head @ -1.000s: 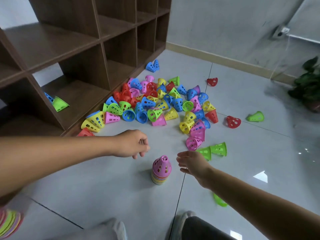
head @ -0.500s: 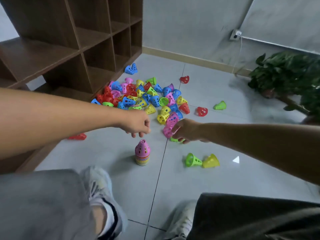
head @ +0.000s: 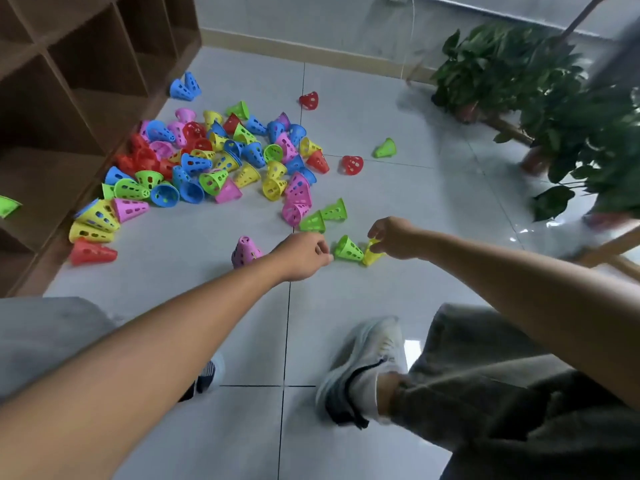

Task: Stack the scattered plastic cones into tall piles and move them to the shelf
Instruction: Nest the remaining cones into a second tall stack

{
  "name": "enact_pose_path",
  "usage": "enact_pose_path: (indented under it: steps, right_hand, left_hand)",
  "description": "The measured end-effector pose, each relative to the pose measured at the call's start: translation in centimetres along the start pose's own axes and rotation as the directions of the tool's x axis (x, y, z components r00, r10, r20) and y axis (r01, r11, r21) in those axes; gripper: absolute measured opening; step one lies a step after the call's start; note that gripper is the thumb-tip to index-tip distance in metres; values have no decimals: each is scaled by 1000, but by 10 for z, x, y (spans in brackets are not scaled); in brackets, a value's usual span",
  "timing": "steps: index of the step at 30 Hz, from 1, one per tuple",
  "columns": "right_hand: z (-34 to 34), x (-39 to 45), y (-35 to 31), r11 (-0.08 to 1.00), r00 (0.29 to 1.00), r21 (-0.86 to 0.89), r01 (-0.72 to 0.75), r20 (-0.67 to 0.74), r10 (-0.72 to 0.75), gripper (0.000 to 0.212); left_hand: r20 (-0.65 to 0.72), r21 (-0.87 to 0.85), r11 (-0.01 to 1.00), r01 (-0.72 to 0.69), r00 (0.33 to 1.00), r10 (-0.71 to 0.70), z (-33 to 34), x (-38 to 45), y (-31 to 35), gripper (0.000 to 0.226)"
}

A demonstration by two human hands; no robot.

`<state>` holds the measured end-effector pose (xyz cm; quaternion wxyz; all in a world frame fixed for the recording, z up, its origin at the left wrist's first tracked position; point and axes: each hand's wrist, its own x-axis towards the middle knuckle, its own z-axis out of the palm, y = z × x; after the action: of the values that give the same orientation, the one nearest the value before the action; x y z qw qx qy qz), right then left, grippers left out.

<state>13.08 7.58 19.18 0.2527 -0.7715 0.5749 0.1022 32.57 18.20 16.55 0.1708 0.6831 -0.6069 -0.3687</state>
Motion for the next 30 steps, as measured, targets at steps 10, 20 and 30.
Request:
enact_pose_path:
  steps: [10, 20, 30]
  right_hand:
    - [24, 37, 51, 987, 987, 129, -93, -116, 108, 37]
    - [61, 114, 104, 978, 989, 174, -112, -78, 127, 37]
    - [77, 156, 128, 980, 991, 151, -131, 47, 125, 33]
  left_hand:
    - [159, 137, 988, -71, 986, 49, 50, 68, -37, 38]
    - [232, 105, 994, -40, 973, 14, 93, 183, -44, 45]
    - [181, 64, 998, 26, 983, -37, 115, 212, -51, 41]
